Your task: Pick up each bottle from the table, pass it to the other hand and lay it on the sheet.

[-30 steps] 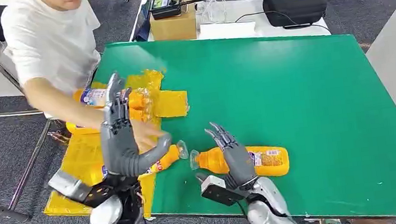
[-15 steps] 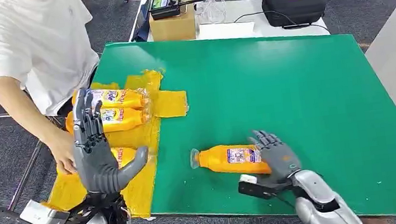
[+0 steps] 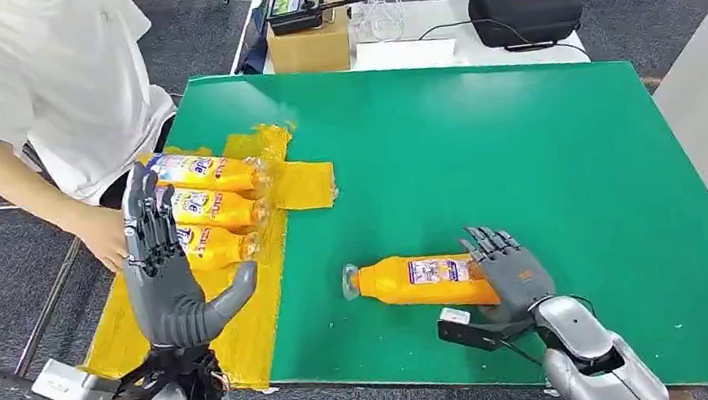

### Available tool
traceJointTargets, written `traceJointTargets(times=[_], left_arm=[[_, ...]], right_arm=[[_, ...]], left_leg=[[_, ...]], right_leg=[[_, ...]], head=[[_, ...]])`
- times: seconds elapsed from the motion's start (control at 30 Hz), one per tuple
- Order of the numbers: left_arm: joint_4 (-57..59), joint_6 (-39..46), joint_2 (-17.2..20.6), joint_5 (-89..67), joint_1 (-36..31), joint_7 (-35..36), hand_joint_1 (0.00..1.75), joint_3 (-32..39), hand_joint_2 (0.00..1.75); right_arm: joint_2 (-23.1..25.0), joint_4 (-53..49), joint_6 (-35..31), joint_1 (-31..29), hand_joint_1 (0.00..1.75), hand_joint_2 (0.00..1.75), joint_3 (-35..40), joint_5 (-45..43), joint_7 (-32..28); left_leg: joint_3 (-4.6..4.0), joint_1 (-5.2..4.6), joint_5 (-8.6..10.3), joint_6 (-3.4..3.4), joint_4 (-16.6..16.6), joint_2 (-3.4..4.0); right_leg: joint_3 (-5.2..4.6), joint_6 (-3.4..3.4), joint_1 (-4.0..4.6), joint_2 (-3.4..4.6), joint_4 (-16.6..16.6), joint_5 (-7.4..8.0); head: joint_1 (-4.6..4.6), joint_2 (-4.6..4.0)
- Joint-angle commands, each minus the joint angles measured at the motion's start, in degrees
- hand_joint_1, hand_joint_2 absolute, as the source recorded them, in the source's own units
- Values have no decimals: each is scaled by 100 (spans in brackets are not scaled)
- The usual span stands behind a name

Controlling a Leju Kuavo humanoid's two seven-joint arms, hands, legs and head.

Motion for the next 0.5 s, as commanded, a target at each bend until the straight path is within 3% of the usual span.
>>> traceJointTargets(times=[0.03, 0.07, 0.13, 0.3, 0.5], left_arm=[[279, 36, 143, -71, -133, -6, 0, 35, 175], [279, 53, 166, -70, -134, -7, 0, 25, 175], [283, 67, 176, -76, -135, -9, 0, 24, 175], [387, 138, 128, -115, -160, -7, 0, 119, 175], [450, 166, 106, -116, -165, -8, 0, 197, 175]], right_arm=[[236, 1431, 178, -513, 0, 175, 117, -617, -514], [214, 1582, 244, -540, 140, 175, 184, -685, -539], [164, 1719, 340, -609, 175, 175, 300, -686, -541], [-39, 2322, 907, -1131, 175, 175, 816, -552, -129], [-89, 2396, 928, -1101, 175, 175, 778, -685, -75]], left_leg=[[10, 5, 4, 11, -11, 8], [11, 4, 3, 9, -9, 6], [12, 6, 4, 13, -12, 6], [14, 3, 6, 15, -9, 17], [64, 2, 3, 10, -4, 23]], right_leg=[[5, -26, 10, 11, -11, 8], [5, -21, 8, 8, -9, 6], [7, -27, 11, 9, -13, 8], [5, -26, 9, 19, -10, 12], [44, -15, 6, 15, -12, 6]], head=[[-4, 0], [-2, 0], [-2, 0], [-2, 0], [-2, 0]])
